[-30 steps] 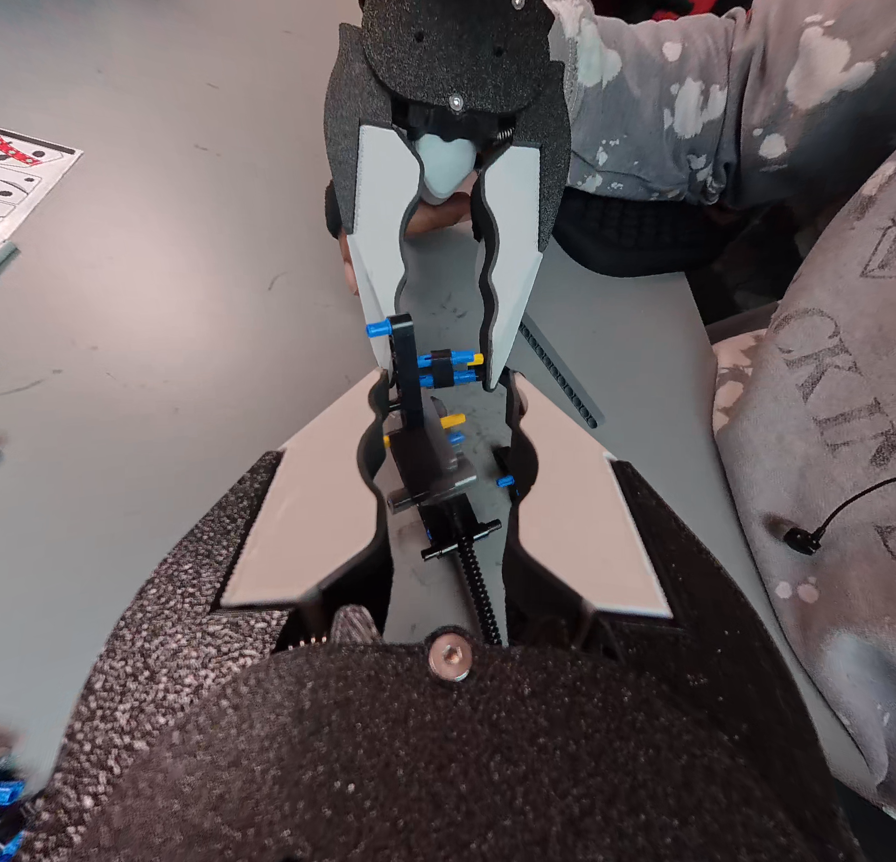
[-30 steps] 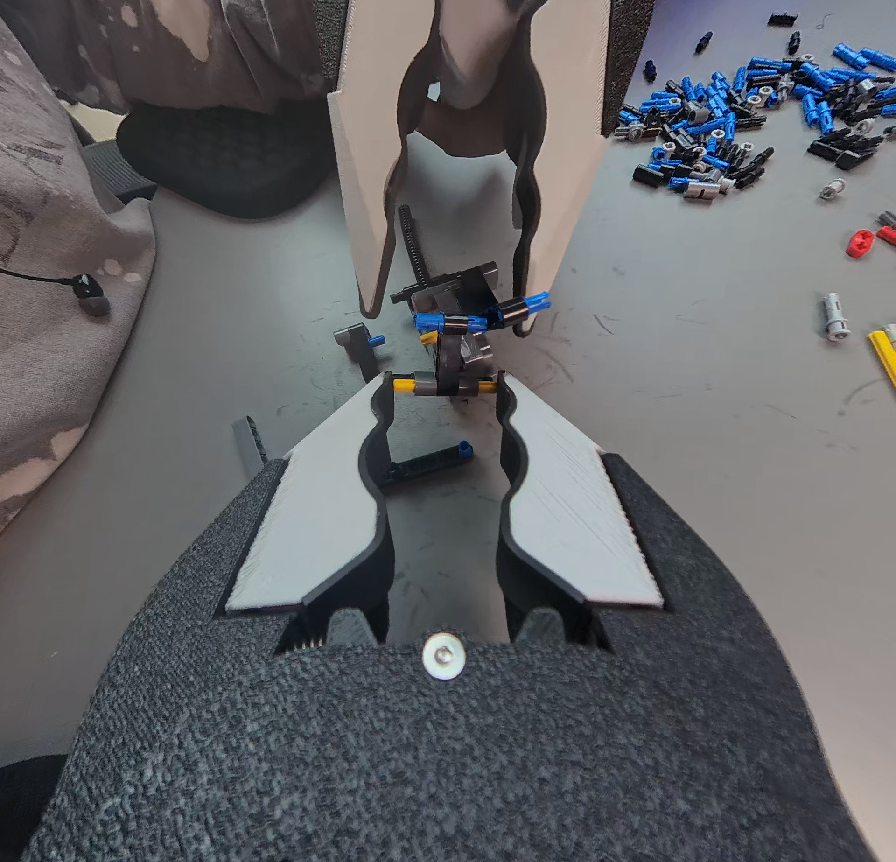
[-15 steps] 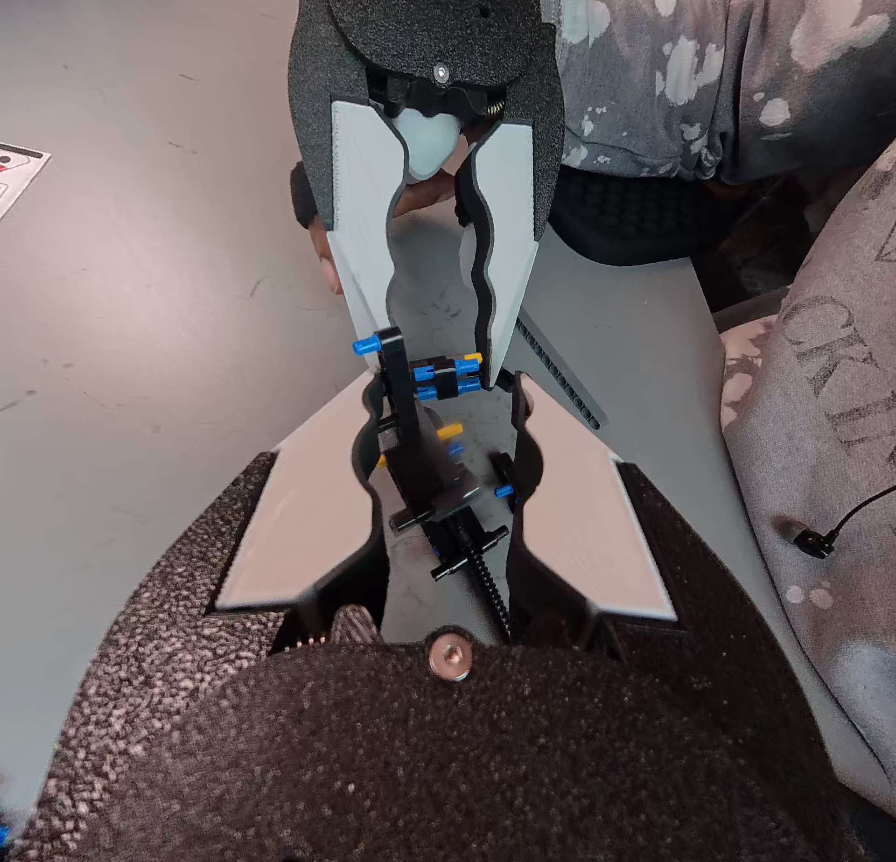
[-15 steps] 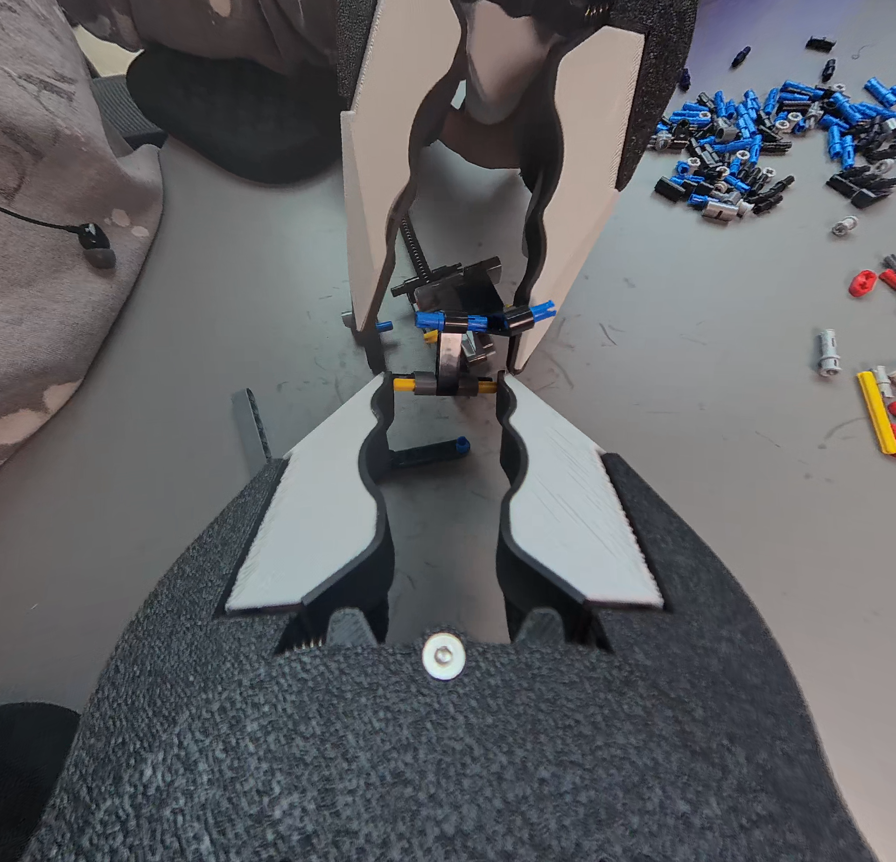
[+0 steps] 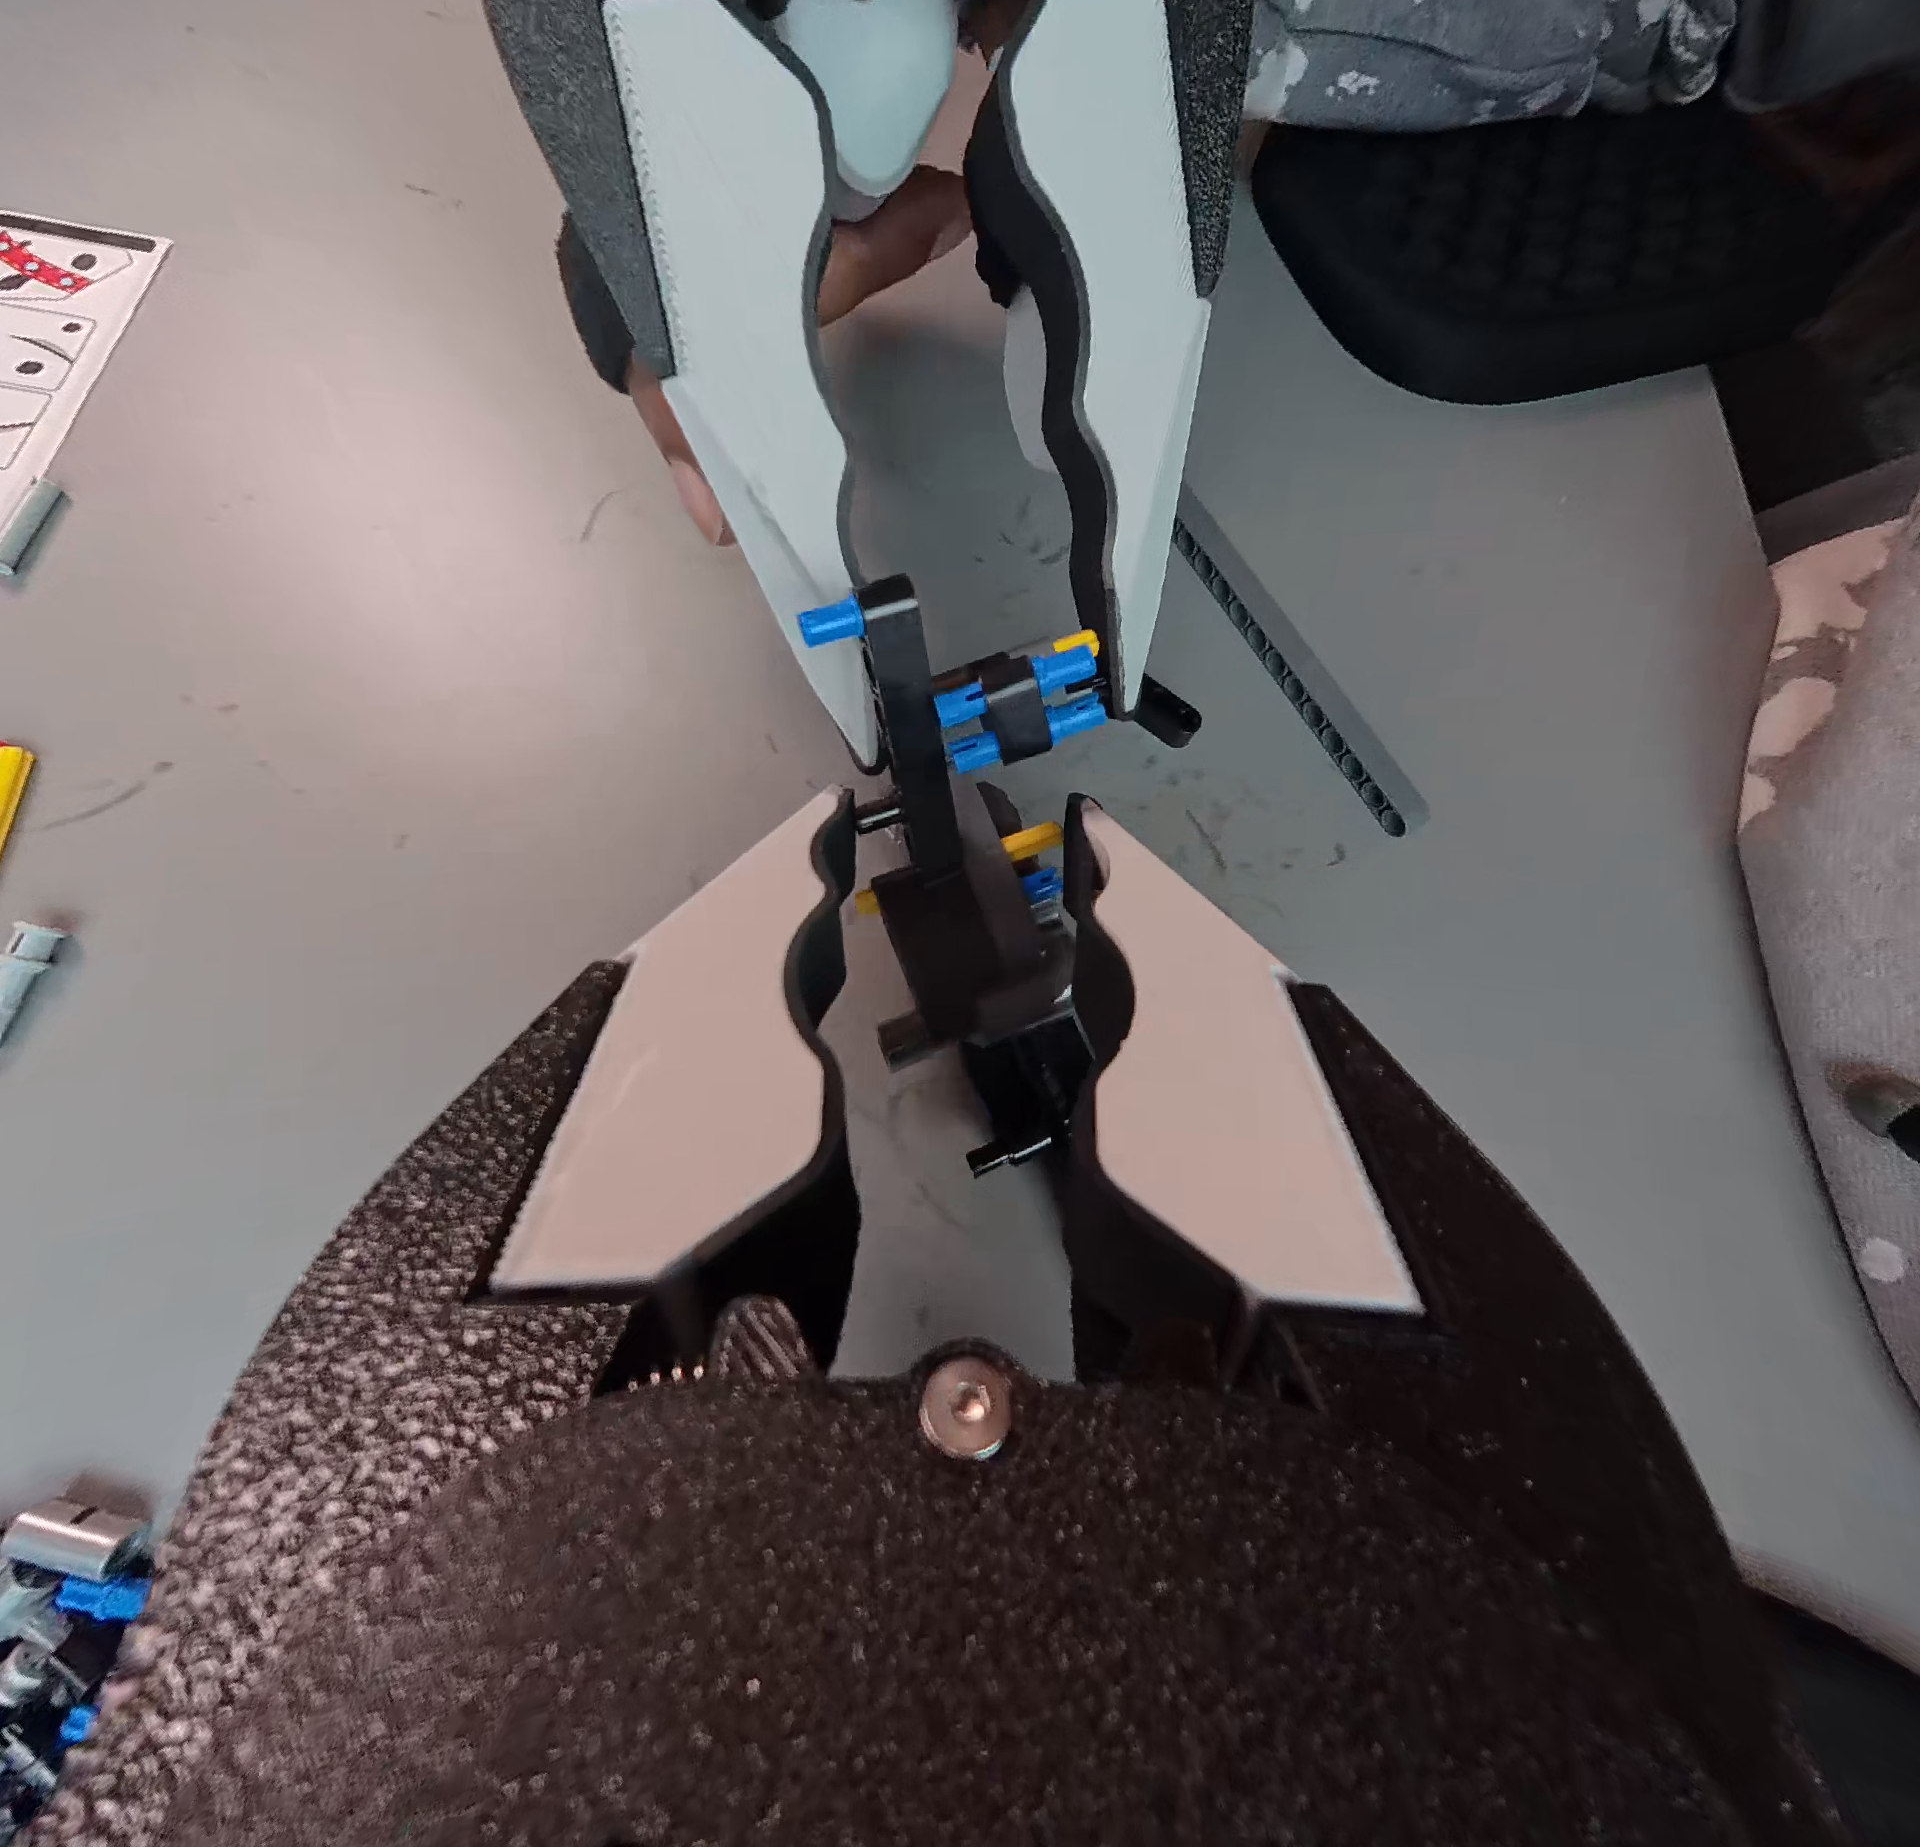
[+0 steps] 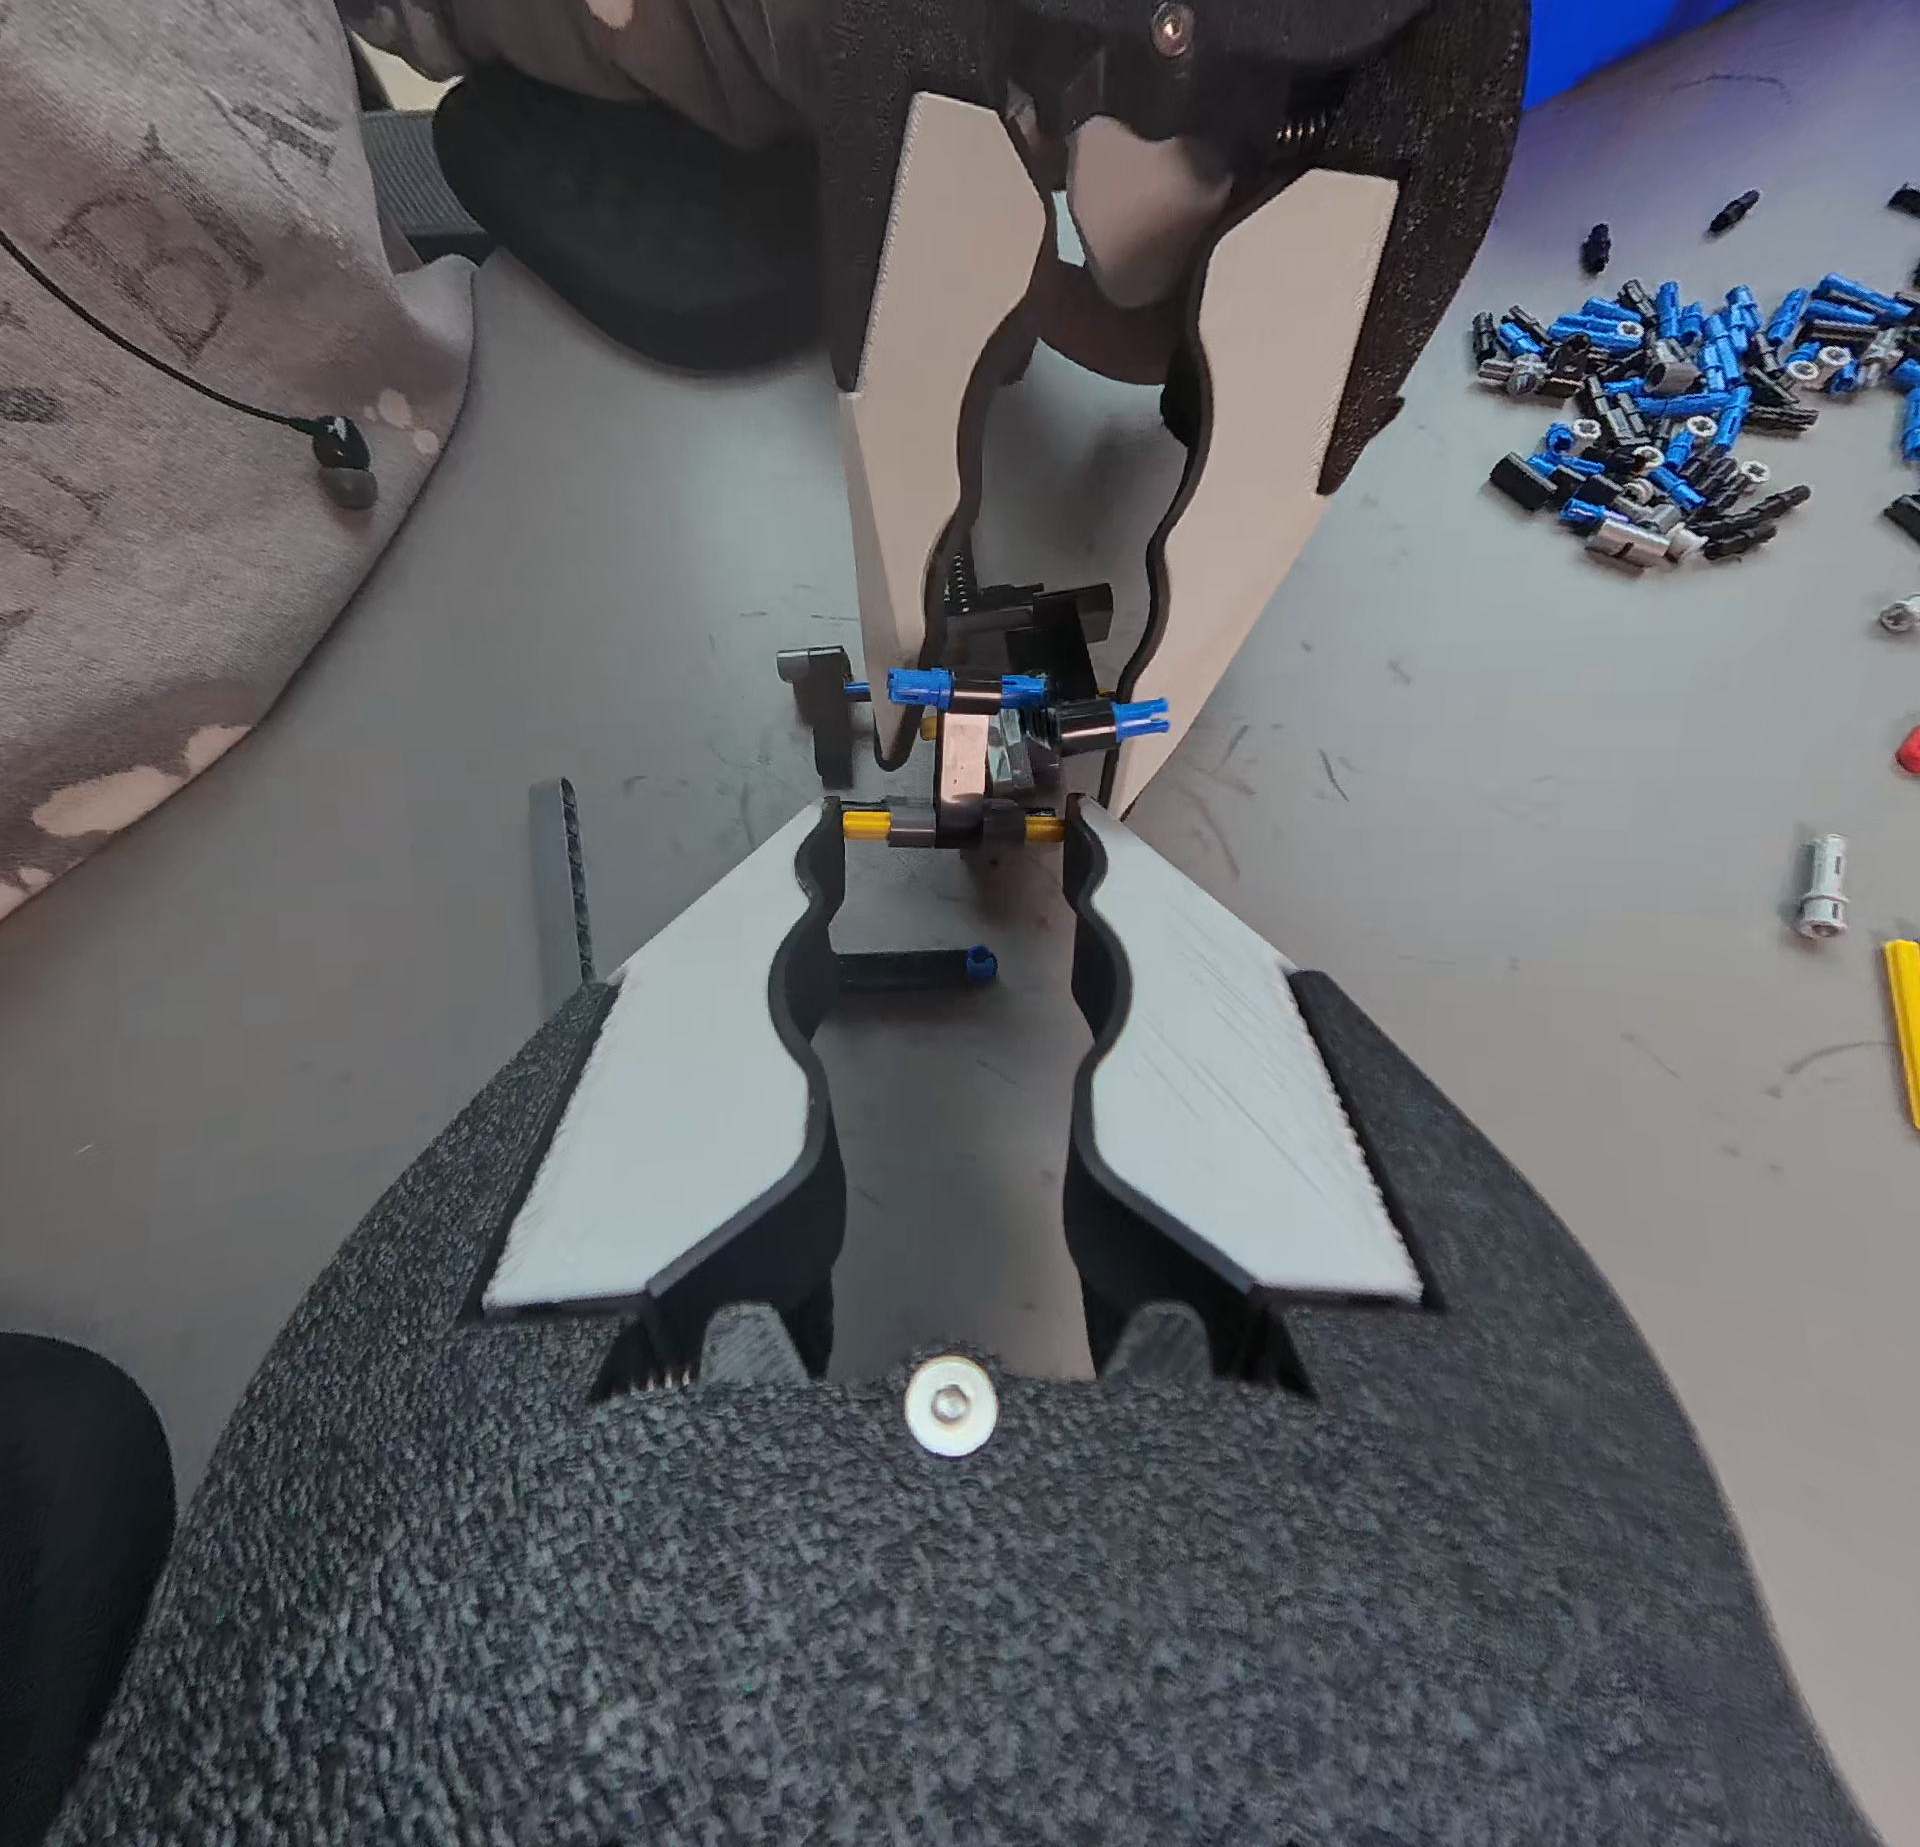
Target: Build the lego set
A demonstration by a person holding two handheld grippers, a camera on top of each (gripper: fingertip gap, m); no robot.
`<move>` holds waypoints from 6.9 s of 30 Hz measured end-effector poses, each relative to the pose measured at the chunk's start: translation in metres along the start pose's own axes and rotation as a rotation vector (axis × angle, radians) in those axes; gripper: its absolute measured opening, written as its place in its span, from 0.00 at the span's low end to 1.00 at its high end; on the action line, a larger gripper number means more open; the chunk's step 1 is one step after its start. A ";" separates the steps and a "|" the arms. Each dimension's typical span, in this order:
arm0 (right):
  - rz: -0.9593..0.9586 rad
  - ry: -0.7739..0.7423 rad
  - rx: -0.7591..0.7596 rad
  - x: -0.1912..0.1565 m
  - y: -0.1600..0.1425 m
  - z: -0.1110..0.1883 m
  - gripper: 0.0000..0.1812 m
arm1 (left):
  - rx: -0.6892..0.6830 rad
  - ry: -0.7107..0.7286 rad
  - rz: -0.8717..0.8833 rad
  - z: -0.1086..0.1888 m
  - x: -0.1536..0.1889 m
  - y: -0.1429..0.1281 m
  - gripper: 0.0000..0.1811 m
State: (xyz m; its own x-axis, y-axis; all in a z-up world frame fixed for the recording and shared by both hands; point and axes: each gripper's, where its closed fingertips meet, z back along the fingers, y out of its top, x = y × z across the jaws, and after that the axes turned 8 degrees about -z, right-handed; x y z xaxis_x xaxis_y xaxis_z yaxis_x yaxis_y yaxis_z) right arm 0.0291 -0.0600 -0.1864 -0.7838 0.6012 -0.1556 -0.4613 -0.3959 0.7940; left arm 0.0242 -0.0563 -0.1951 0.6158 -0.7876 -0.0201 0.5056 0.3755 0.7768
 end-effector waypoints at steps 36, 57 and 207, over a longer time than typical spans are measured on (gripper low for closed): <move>-0.024 -0.094 -0.001 0.001 -0.007 -0.001 0.23 | 0.015 -0.158 -0.103 0.000 0.003 0.001 0.22; -0.023 -0.099 0.011 0.002 -0.006 0.000 0.23 | 0.024 -0.234 -0.102 0.001 0.004 0.002 0.21; -0.186 -0.012 -0.114 -0.002 -0.004 0.000 0.23 | 0.124 0.270 0.199 0.014 -0.004 0.023 0.16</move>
State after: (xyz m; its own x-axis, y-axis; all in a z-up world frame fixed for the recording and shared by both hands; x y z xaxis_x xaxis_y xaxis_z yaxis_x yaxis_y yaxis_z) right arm 0.0322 -0.0593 -0.1890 -0.6760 0.6791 -0.2860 -0.6423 -0.3529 0.6803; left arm 0.0249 -0.0515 -0.1684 0.8405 -0.5416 -0.0133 0.2928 0.4334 0.8523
